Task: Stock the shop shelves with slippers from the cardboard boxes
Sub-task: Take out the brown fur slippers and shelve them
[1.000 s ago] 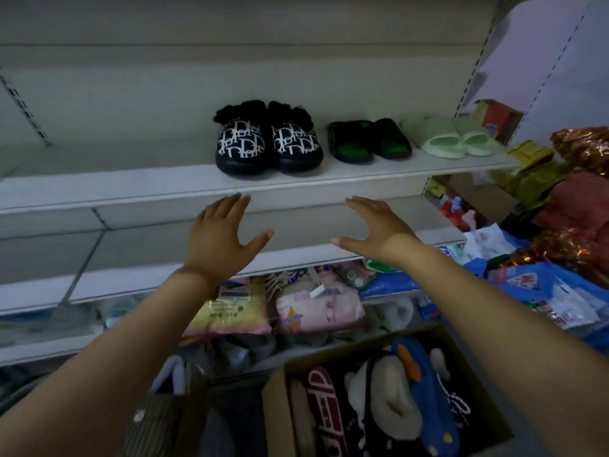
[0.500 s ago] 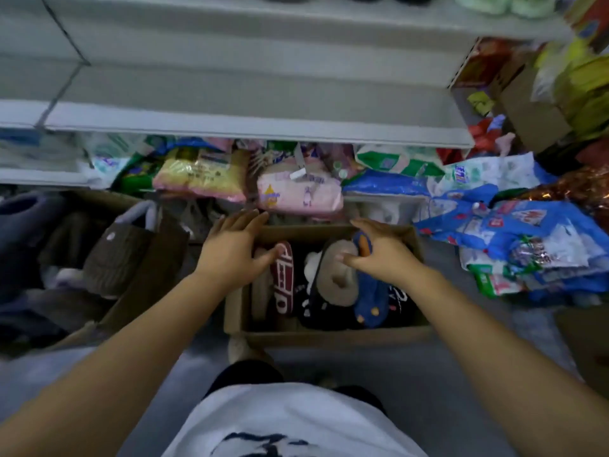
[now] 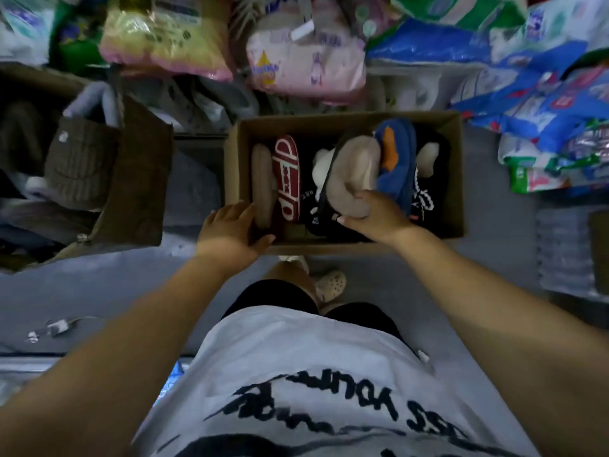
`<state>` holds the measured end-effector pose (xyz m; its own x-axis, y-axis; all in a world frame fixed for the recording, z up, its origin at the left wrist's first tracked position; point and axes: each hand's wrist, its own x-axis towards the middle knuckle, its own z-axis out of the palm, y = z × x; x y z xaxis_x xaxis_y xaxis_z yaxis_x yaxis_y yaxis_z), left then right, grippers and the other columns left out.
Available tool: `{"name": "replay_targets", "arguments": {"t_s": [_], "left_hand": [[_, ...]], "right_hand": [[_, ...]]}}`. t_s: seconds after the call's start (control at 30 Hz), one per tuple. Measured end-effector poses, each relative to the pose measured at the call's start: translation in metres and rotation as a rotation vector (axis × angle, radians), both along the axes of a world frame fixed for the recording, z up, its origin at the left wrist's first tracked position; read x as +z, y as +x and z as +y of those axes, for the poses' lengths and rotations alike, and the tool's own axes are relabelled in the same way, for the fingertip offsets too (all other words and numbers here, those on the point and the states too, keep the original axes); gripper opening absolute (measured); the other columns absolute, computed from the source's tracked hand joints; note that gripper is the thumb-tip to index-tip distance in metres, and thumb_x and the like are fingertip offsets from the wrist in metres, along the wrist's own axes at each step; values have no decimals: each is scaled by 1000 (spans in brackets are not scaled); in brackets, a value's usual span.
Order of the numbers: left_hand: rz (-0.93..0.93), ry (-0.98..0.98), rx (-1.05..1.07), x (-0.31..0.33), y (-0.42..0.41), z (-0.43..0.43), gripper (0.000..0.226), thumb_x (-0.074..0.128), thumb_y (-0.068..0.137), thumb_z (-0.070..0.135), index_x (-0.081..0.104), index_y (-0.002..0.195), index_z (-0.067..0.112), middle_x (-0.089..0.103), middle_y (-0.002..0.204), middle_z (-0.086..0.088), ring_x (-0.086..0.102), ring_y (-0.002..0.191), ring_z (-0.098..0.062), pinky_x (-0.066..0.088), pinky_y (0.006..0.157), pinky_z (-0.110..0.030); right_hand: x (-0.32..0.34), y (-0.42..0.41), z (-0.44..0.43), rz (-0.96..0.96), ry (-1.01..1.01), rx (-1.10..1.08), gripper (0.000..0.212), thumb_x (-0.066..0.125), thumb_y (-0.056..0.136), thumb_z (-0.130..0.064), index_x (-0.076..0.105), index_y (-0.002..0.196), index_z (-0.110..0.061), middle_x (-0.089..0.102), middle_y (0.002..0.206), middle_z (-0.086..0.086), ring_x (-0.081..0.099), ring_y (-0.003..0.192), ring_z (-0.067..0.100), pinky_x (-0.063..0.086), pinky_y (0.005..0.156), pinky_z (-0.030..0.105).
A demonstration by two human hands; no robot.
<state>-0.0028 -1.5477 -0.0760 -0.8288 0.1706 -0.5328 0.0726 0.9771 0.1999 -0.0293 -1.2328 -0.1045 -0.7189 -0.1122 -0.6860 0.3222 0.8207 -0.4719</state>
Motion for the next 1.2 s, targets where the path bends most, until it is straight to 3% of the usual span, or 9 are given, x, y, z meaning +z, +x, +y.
{"name": "replay_targets", "arguments": {"t_s": [0.2, 0.33, 0.53, 0.73, 0.8, 0.9, 1.0, 1.13, 1.2], "left_hand": [[-200, 6, 99, -41, -8, -11, 92, 51, 91, 70, 16, 162, 21, 16, 168, -11, 24, 152, -32, 24, 122, -50], [-348, 80, 221, -58, -18, -23, 98, 55, 89, 71, 14, 162, 19, 17, 168, -11, 32, 148, -37, 33, 117, -48], [-461, 202, 277, -66, -21, -34, 99, 61, 88, 67, 17, 162, 18, 21, 168, -7, 27, 152, -30, 30, 121, -45], [-317, 333, 388, -49, -41, -20, 83, 77, 80, 58, 44, 147, 21, 48, 148, -8, 51, 131, -32, 47, 106, -48], [-351, 475, 478, -42, -50, -11, 91, 80, 71, 67, 46, 145, 29, 54, 144, 3, 54, 129, -21, 50, 105, -42], [-428, 630, 590, -30, -61, 11, 98, 88, 71, 48, 36, 151, 27, 48, 139, 18, 49, 124, -5, 47, 97, -20], [-493, 609, 620, -25, -67, 31, 101, 90, 71, 42, 33, 153, 23, 49, 132, 14, 48, 118, -6, 42, 88, -16], [-412, 588, 801, -20, -55, 57, 87, 93, 67, 41, 50, 139, 19, 59, 116, 10, 58, 108, -12, 45, 76, -13], [-335, 602, 927, -16, -43, 75, 82, 92, 68, 40, 52, 136, 17, 60, 114, 8, 60, 106, -14, 49, 79, -18]], "right_hand": [[-13, -21, -15, -41, 45, -9, 65, 80, 81, -48, 59, 129, -10, 64, 125, 10, 60, 117, 26, 49, 93, 34], [-29, -38, -29, -110, 98, -20, 55, 79, 84, -43, 61, 125, -11, 65, 124, 11, 61, 116, 30, 49, 90, 35], [-49, -45, -50, -122, 189, -85, 40, 68, 95, -18, 60, 131, -3, 58, 136, 19, 52, 128, 39, 42, 108, 41], [-28, -54, -64, -50, -51, -186, 40, 64, 99, -30, 61, 129, -4, 63, 128, 16, 56, 120, 29, 42, 101, 32], [-18, -58, -64, -95, -157, -197, 40, 63, 99, -37, 63, 126, -7, 65, 126, 11, 59, 117, 23, 46, 105, 38], [-4, -66, -62, -183, -315, -228, 31, 62, 99, -38, 65, 124, -20, 69, 120, -2, 63, 113, 10, 50, 105, 39], [5, -75, -59, -265, -419, -302, 31, 60, 100, -39, 63, 129, -26, 68, 123, -8, 62, 116, 7, 49, 105, 35], [4, -78, -39, -274, -418, -289, 39, 61, 98, -47, 64, 130, -25, 67, 125, -9, 61, 117, 6, 50, 105, 34], [2, -80, -19, -151, -354, -355, 38, 65, 96, -47, 65, 124, -22, 67, 117, -11, 61, 110, 3, 51, 100, 29]]}}
